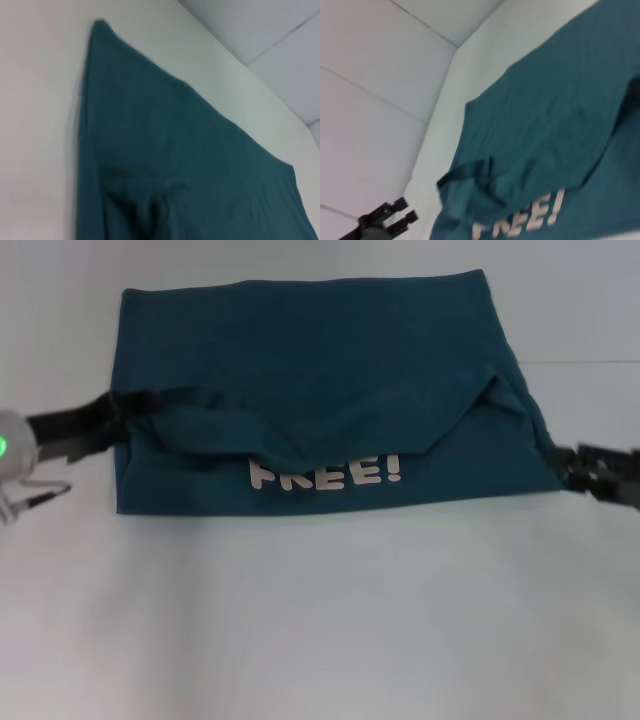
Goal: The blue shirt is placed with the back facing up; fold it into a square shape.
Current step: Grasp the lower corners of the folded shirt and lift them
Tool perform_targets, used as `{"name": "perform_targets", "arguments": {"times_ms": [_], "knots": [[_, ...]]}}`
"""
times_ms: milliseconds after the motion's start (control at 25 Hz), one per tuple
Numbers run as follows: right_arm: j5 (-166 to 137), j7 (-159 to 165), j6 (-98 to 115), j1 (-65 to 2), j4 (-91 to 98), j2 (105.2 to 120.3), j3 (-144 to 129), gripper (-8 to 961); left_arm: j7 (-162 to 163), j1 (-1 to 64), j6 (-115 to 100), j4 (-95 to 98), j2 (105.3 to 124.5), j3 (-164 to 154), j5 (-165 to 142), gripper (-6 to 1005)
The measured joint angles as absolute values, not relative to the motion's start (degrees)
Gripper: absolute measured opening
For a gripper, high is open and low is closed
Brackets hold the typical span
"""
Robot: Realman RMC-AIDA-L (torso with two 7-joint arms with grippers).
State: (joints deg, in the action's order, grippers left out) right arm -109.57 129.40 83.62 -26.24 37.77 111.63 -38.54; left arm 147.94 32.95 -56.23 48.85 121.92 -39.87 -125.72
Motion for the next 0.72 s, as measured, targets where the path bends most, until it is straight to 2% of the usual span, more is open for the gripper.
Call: {"name": "perform_targets", "arguments": {"times_ms": [320, 720], "knots": [[-109.5, 126.0, 89.9, -23.9, 37.1, 111.90, -33.3, 816, 141.5, 27.4, -59.0, 48.6, 121.96, -38.7, -124.3, 733], [-109.6, 124.0, 90.0, -25.1, 35.7, 111.89, -33.1, 800, 123.0, 29.2, -54.5, 40.2, 121.91, -38.1, -121.5, 731]]}}
